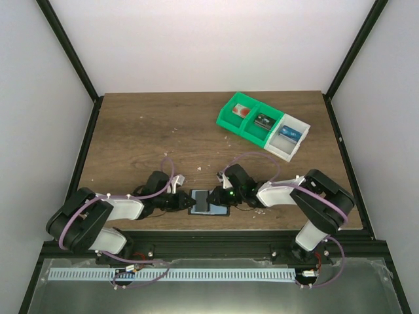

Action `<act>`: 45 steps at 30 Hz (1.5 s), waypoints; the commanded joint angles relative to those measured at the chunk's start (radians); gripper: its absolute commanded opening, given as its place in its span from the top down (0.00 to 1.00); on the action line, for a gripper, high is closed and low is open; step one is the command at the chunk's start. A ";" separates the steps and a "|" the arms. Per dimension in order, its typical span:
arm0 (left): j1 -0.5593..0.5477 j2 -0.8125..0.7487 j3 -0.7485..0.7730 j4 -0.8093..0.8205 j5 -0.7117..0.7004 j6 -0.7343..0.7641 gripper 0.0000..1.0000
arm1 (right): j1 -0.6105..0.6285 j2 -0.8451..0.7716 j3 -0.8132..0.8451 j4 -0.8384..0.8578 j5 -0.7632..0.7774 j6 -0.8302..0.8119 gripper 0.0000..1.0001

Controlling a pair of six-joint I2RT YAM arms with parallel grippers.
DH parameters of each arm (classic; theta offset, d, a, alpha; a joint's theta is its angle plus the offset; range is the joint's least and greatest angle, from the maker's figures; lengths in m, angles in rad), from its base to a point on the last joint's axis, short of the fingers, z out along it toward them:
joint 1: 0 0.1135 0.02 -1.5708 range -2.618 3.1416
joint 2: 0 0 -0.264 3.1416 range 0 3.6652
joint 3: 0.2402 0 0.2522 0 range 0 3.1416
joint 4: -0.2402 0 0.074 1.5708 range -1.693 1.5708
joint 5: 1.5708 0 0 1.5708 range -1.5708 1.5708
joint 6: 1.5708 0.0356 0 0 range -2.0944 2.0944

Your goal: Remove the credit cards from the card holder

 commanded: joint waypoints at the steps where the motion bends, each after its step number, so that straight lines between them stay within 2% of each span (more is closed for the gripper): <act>1: -0.004 0.012 -0.015 0.002 -0.009 -0.002 0.90 | 0.005 0.027 0.011 0.015 -0.005 0.010 0.82; 9: -0.004 0.025 -0.011 0.009 -0.003 -0.002 0.91 | 0.005 0.038 0.004 0.039 -0.015 0.021 0.83; 20: -0.004 0.049 -0.018 0.014 -0.015 0.009 0.92 | 0.005 0.034 -0.007 0.051 -0.010 0.026 0.99; 31: -0.004 0.071 -0.015 -0.011 -0.052 0.019 0.92 | -0.011 -0.003 -0.039 0.062 -0.003 0.041 0.99; 38: -0.004 0.069 -0.010 -0.026 -0.068 0.016 0.92 | -0.033 -0.003 -0.061 0.081 -0.026 0.047 0.93; 42: -0.004 0.068 -0.010 -0.033 -0.077 0.019 0.92 | -0.041 -0.008 -0.075 0.105 -0.042 0.047 0.99; 45: -0.004 0.071 -0.009 -0.035 -0.081 0.017 0.92 | -0.046 -0.015 -0.082 0.111 -0.046 0.047 0.99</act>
